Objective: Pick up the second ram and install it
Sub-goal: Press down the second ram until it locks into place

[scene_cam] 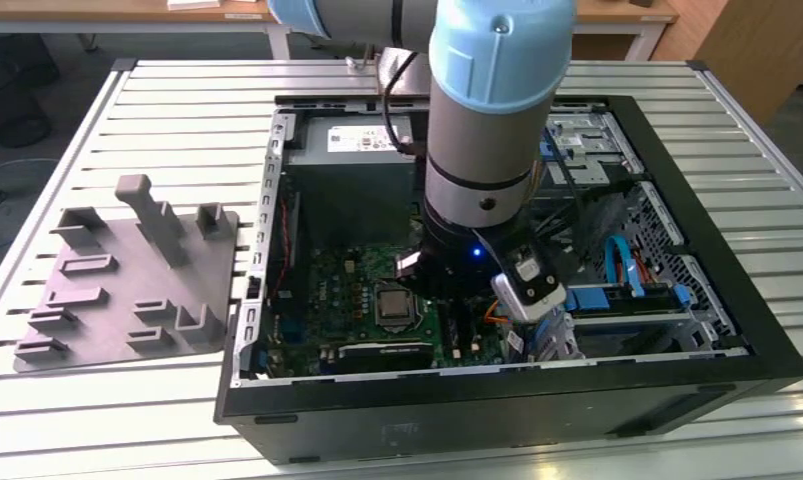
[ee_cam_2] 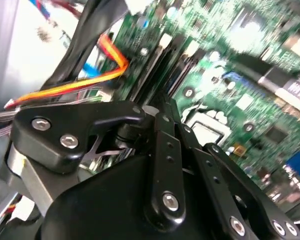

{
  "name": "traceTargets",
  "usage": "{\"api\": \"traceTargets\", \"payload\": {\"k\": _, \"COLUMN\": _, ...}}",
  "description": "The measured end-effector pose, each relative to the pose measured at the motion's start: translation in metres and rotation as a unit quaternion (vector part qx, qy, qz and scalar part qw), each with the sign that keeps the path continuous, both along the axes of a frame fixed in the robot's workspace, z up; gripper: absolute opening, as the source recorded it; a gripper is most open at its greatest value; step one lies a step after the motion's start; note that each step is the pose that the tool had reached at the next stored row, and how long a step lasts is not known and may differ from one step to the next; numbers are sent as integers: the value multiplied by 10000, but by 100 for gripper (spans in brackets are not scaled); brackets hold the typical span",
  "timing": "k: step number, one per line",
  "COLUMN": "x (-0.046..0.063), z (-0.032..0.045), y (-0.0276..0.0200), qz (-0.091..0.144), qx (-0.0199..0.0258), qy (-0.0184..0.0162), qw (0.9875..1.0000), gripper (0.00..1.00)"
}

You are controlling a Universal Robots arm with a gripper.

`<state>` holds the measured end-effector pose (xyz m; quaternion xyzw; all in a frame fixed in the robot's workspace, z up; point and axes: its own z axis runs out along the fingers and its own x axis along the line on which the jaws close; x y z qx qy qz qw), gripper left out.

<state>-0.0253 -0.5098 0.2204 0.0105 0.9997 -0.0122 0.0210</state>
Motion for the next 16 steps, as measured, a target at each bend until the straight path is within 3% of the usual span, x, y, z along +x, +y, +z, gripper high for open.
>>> {"api": "traceTargets", "payload": {"k": 6, "x": 0, "z": -29, "y": -156, "qz": 0, "qx": -86, "qy": 7, "qw": 10000, "gripper": 10}}
{"api": "traceTargets", "payload": {"k": 12, "x": 2, "z": -55, "y": -164, "qz": 4, "qx": -104, "qy": 15, "qw": 9999, "gripper": 10}}
{"api": "traceTargets", "payload": {"k": 14, "x": 3, "z": -15, "y": -160, "qz": 6, "qx": -88, "qy": 9, "qw": 10000, "gripper": 10}}
{"api": "traceTargets", "payload": {"k": 16, "x": 2, "z": 58, "y": -163, "qz": 6, "qx": -100, "qy": 12, "qw": 9999, "gripper": 10}}
